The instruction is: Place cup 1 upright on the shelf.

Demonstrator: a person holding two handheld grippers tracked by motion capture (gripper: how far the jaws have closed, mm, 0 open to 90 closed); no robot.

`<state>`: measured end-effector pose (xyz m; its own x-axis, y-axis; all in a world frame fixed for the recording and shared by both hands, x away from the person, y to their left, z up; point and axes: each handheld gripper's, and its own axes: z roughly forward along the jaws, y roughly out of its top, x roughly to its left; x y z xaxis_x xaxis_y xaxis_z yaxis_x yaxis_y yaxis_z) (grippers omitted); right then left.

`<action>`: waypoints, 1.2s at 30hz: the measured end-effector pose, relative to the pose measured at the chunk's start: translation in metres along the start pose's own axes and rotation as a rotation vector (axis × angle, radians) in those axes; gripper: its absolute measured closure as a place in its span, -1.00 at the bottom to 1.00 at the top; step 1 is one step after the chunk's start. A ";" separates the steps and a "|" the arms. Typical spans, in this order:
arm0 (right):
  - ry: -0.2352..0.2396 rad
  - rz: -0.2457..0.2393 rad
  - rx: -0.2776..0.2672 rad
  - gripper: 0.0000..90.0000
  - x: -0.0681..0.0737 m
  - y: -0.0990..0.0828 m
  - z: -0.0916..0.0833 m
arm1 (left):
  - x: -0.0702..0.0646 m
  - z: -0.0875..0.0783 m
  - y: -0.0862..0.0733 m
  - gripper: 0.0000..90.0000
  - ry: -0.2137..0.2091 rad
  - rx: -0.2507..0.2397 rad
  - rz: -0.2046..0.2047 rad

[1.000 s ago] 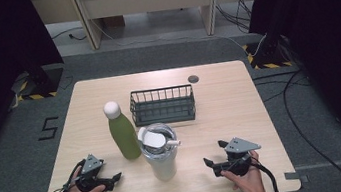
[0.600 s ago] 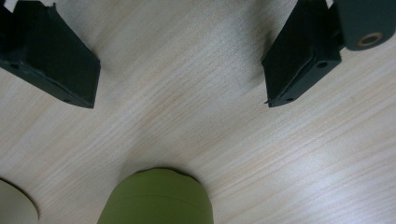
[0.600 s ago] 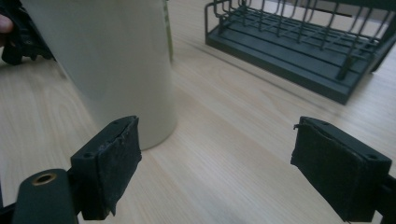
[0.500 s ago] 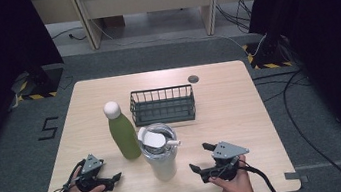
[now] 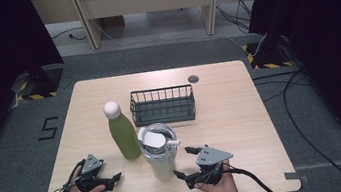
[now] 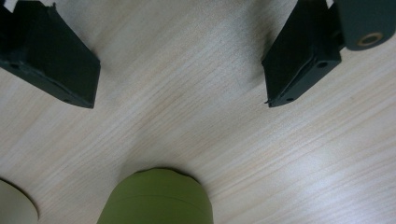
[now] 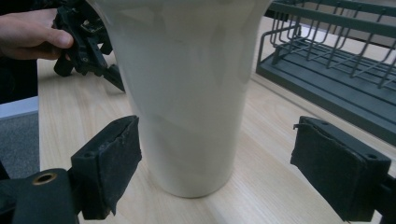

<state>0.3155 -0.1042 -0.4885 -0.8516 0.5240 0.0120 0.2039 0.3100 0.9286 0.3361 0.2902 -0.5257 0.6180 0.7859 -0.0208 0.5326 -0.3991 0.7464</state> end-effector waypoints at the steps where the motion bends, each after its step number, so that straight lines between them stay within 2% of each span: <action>1: 0.000 -0.005 -0.001 -0.66 0.001 0.000 0.002 | 0.000 0.000 0.000 -0.78 0.000 0.000 0.000; 8: 0.019 -0.006 -0.010 -0.67 0.002 -0.001 0.012 | 0.000 0.000 0.000 -0.78 0.000 0.000 0.000; 16: 0.061 0.000 -0.055 -0.68 0.004 -0.001 0.030 | 0.000 0.000 0.000 -0.78 0.000 0.000 0.000; 24: 0.054 -0.032 -0.071 -0.78 0.008 0.002 0.049 | 0.000 0.000 0.000 -0.78 -0.001 0.001 0.001; 36: 0.056 -0.027 -0.144 -0.82 0.008 0.000 0.063 | 0.000 0.000 0.000 -0.78 -0.002 0.001 0.002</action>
<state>0.3386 -0.0500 -0.5119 -0.8822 0.4710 0.0029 0.1125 0.2049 0.9723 0.3360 0.2903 -0.5257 0.6205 0.7840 -0.0205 0.5315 -0.4012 0.7460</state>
